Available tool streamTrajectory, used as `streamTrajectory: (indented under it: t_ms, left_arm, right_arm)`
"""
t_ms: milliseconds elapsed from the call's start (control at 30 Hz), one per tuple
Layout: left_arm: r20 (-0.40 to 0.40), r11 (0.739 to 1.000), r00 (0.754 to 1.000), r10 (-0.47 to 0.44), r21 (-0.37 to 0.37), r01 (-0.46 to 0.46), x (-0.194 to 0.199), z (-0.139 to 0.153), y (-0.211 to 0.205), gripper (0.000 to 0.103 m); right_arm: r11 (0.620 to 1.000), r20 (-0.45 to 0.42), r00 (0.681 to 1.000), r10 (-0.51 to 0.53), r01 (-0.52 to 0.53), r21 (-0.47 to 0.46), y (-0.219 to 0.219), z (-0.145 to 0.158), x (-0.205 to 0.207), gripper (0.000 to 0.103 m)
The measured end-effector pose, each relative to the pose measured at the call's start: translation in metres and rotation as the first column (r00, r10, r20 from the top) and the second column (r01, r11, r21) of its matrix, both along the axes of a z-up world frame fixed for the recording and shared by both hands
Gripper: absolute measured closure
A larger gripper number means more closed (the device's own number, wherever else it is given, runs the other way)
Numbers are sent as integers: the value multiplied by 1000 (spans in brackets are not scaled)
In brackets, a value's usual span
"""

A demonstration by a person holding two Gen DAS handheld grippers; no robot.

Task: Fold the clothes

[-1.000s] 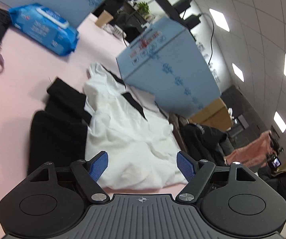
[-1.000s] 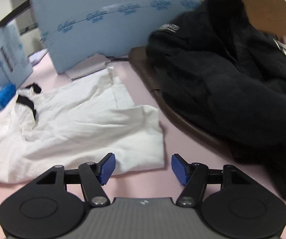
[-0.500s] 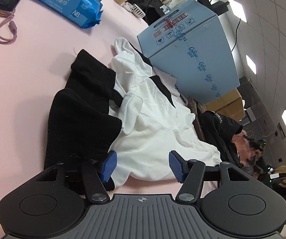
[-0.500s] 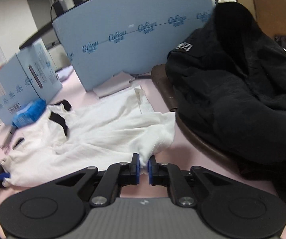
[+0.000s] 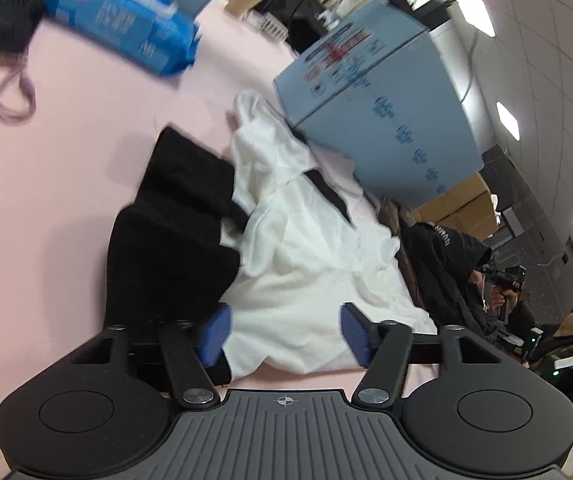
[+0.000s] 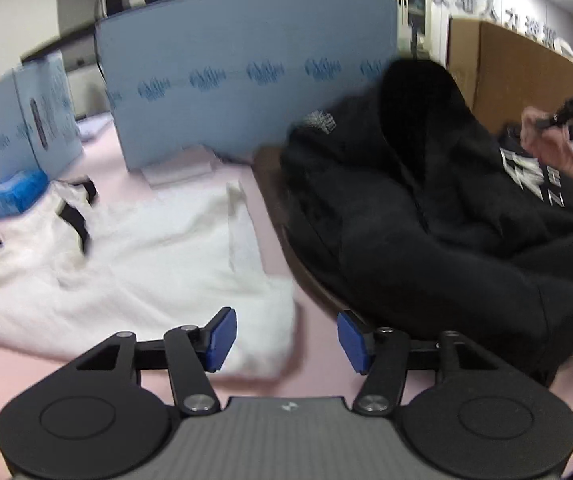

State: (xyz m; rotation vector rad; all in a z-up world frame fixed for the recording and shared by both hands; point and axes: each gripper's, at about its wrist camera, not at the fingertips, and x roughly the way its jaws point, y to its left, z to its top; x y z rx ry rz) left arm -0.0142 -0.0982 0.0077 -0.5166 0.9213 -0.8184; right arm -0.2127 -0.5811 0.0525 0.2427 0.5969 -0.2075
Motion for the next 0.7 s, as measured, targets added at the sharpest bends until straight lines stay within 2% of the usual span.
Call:
streamTrajectory:
  t_ms: [67,167,300,400,467,567,700]
  left_arm:
    - [64,1000,998,-9,-28,11,-6,15,-6,30]
    - [106,1000,994,-13,3,13,-2,27,-17,28]
    - [87,999,995,50,16,-51,25,38,-16,22]
    - [47,996,995,92,11,-92,63,43,-22,19]
    - [20,994,994,106,36,-107,88,41,-34,19]
    - [-29,990,992,119,85,-116,127,33,-59,19]
    - [-86,985,987,137,116,-127,166,17,-85,19]
  right_arm:
    - [995,19,998,56,-57,81,2,1,15,42]
    - [976,26,992,126,-129,177,11,-1,53,42]
    - [955,24,991,135,-137,264,9,2,102,42]
    - [966,3,998,59,-58,251,1,1,126,42]
    - [976,-30,1000,10,-3,219,-10,-4,144,42]
    - [969,-84,996,1,20,248,-22,-13,165,42]
    - [972,-108,994,-26,50,231,-32,-20,172,41]
